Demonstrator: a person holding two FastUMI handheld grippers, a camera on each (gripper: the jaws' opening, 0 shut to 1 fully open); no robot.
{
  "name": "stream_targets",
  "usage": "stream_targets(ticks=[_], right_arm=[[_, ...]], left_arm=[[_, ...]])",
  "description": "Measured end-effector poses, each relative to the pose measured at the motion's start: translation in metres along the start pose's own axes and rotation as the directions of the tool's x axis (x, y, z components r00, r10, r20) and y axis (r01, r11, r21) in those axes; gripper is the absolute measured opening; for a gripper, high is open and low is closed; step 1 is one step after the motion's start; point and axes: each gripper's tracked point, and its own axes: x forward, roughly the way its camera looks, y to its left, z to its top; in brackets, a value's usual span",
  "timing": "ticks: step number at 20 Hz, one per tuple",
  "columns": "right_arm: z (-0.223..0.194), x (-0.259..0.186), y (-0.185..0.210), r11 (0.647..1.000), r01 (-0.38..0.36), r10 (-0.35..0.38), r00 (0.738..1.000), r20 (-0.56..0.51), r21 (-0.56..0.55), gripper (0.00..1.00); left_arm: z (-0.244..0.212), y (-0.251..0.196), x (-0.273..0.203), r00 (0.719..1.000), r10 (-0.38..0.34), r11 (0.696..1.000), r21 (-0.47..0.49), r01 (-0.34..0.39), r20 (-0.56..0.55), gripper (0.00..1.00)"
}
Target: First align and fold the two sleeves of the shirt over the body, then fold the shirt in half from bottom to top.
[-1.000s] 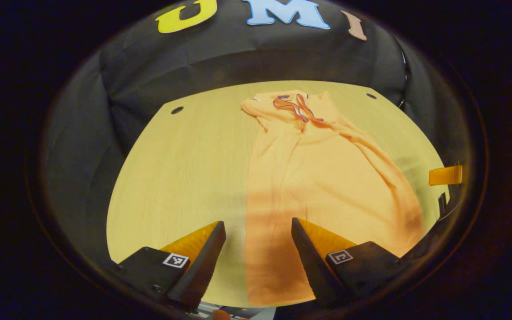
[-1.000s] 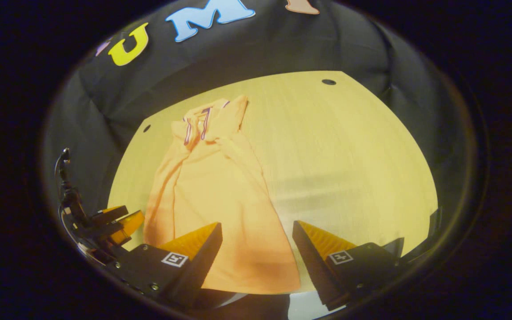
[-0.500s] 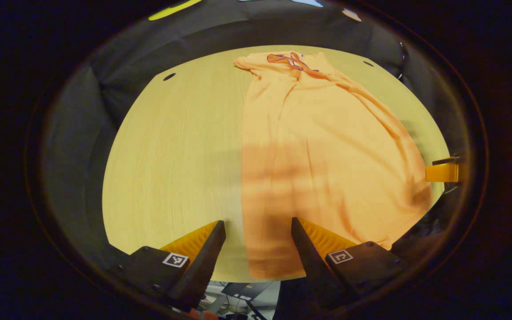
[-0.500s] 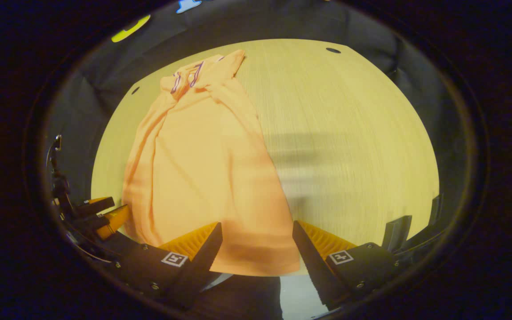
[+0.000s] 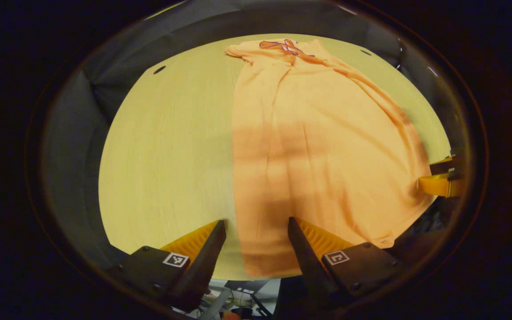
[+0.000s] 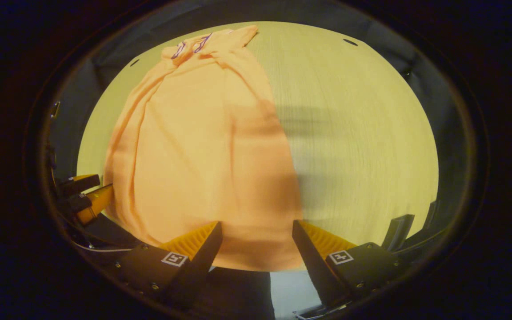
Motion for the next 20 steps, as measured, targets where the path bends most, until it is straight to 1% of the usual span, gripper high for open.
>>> stream_targets(ticks=[3,5,7,8,10,12,13,14,15,16,17,18,19,20], right_arm=[[0.0,0.003,0.0,0.999,0.028,-0.028,1.0,-0.012,-0.026,0.99],[0.0,0.005,-0.001,0.996,0.052,-0.055,0.998,-0.04,-0.074,0.99],[0.0,0.004,-0.001,0.996,0.052,-0.058,0.996,-0.074,-0.074,0.98],[0.001,0.004,-0.001,0.996,0.054,-0.061,0.993,-0.099,-0.067,0.98],[-0.001,0.003,-0.001,0.996,0.058,-0.066,0.988,-0.141,-0.064,0.98],[-0.001,0.001,-0.001,0.996,0.061,-0.069,0.984,-0.162,-0.058,0.98],[-0.001,0.001,-0.001,0.996,0.062,-0.071,0.985,-0.16,-0.058,0.95],[0.001,0.002,-0.001,0.996,0.063,-0.072,0.985,-0.155,-0.061,0.98],[0.0,0.003,0.0,0.996,0.062,-0.071,0.986,-0.149,-0.062,0.98],[0.001,0.003,0.001,0.996,0.061,-0.069,0.987,-0.147,-0.061,0.96],[0.003,0.005,0.003,0.997,0.066,-0.071,0.988,-0.134,-0.041,0.92],[0.006,0.004,0.006,0.997,0.068,-0.07,0.989,-0.13,-0.023,0.76],[0.007,0.005,0.008,0.998,0.068,-0.069,0.99,-0.124,-0.011,0.59],[0.01,0.005,0.01,0.998,0.068,-0.067,0.991,-0.114,-0.001,0.42]], left_arm=[[0.0,0.0,0.002,0.999,-0.018,1.0,-0.019,0.018,-0.031,0.95],[0.0,-0.003,0.004,0.997,-0.056,0.997,-0.062,0.053,-0.055,0.95],[0.001,-0.002,0.005,0.995,-0.077,0.991,-0.118,0.069,-0.066,0.9],[0.001,-0.002,0.005,0.995,-0.077,0.99,-0.121,0.068,-0.068,0.89],[0.002,-0.004,0.005,0.995,-0.078,0.993,-0.09,0.071,-0.069,0.9],[0.003,-0.004,0.008,0.993,-0.082,0.994,-0.085,0.075,-0.08,0.9],[0.005,-0.004,0.007,0.992,-0.086,0.993,-0.083,0.079,-0.088,0.89],[0.002,-0.006,0.007,0.991,-0.09,0.994,-0.072,0.083,-0.098,0.86],[0.003,-0.009,0.006,0.99,-0.098,0.994,-0.06,0.092,-0.097,0.86],[0.006,-0.011,0.008,0.989,-0.1,0.995,-0.037,0.097,-0.107,0.79],[0.008,-0.015,0.007,0.989,-0.106,0.994,-0.012,0.105,-0.107,0.75],[0.008,-0.018,0.008,0.987,-0.112,0.994,0.003,0.113,-0.114,0.64],[0.009,-0.022,0.008,0.987,-0.118,0.993,0.009,0.12,-0.11,0.61],[0.013,-0.025,0.008,0.989,-0.123,0.992,-0.005,0.123,-0.086,0.45]])
